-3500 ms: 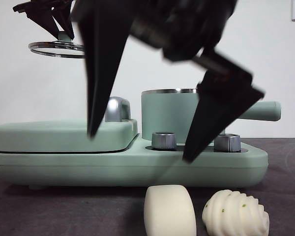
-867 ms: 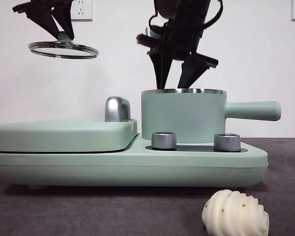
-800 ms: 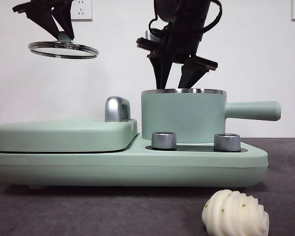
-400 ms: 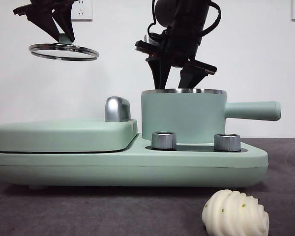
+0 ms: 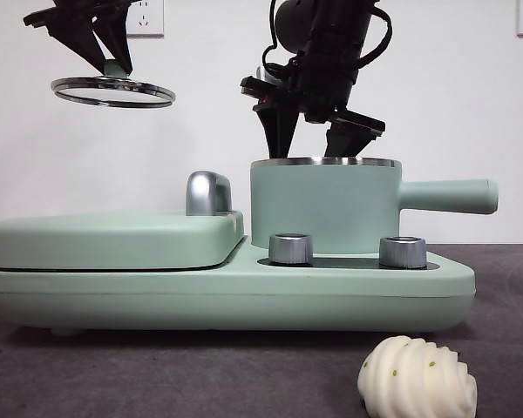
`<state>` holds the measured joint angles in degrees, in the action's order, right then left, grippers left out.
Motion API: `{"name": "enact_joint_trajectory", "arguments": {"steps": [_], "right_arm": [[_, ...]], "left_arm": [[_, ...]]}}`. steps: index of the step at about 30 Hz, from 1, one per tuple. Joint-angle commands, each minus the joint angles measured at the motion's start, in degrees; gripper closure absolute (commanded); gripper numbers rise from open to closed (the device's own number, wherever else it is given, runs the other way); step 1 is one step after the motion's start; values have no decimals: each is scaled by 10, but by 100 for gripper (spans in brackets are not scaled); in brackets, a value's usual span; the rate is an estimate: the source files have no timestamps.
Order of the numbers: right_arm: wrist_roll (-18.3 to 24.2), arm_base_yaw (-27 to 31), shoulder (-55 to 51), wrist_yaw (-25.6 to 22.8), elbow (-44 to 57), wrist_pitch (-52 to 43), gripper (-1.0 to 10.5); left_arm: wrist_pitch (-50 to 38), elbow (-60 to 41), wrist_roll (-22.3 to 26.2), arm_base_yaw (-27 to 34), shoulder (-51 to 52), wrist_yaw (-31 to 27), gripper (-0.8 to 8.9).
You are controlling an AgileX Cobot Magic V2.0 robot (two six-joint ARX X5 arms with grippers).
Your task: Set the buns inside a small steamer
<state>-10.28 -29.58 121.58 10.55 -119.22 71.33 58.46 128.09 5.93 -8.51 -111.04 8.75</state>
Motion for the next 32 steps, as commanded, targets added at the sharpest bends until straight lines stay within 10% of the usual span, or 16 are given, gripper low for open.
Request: {"name": "enact_joint_trajectory", "arguments": {"steps": [1, 16, 32], "right_arm": [[4, -2, 15, 1, -27, 0, 612], [-16, -3, -53, 10, -130, 103, 556], [-111, -167, -404, -70, 266, 103, 449]], "left_arm": [[-14, 20, -4, -1, -10, 2, 759], [-11, 20, -4, -1, -10, 2, 759], [-8, 20, -6, -2, -10, 2, 759]]}}
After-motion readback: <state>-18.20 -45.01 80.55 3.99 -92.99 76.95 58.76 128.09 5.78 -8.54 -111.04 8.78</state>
